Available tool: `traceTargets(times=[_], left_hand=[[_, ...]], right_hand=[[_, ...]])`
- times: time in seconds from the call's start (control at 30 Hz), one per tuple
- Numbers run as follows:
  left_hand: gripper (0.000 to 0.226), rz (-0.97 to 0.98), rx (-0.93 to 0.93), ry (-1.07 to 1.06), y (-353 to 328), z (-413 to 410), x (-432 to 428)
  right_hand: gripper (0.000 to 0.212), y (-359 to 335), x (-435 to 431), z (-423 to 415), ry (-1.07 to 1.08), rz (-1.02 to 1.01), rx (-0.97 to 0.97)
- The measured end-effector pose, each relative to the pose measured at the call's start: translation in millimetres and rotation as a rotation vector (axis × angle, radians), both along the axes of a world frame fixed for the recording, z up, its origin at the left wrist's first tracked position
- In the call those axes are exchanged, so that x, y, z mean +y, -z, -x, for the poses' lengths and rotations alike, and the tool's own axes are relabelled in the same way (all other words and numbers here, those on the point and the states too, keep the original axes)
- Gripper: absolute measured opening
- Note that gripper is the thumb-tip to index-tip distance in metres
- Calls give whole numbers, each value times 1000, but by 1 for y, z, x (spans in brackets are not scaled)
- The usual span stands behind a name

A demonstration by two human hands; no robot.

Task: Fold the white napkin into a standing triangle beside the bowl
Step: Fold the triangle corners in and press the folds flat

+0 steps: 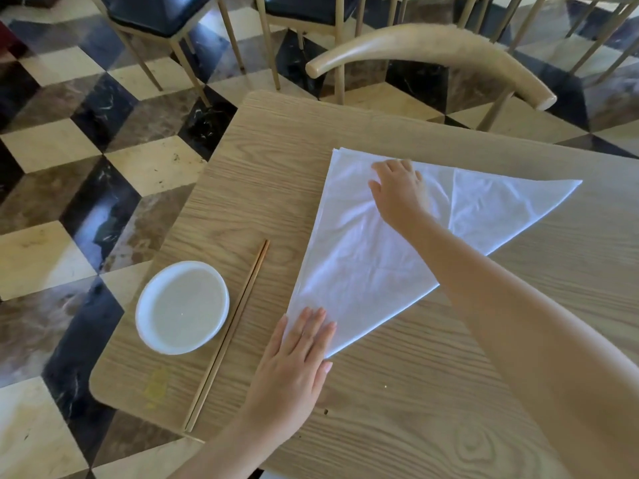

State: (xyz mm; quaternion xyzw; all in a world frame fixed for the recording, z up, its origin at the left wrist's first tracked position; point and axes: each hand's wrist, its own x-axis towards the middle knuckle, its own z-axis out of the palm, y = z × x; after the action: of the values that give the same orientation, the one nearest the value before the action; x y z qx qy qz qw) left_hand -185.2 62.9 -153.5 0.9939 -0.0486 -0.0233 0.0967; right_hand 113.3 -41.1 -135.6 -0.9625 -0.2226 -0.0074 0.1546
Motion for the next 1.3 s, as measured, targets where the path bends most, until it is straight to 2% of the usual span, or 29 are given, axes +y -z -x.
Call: traceTargets(times=[0.27,0.47,0.87,1.17,1.3], left_hand=[[49,-8,46,9,9,-1,4],[50,-44,65,13,8,-1,5],[50,-42,-13,38,3,-2,4],[49,-28,2,55,0,-3,5],[48,4,-4,59,1,-1,6]], right_hand=[[20,0,23,-46,158,-59,22],[18,-6,21,-55,147,-35,84],[14,-5,27,-62,53,134,-61],[17,10,30,-56,168,26,-202],[22,10,30,-58,183,48,-168]])
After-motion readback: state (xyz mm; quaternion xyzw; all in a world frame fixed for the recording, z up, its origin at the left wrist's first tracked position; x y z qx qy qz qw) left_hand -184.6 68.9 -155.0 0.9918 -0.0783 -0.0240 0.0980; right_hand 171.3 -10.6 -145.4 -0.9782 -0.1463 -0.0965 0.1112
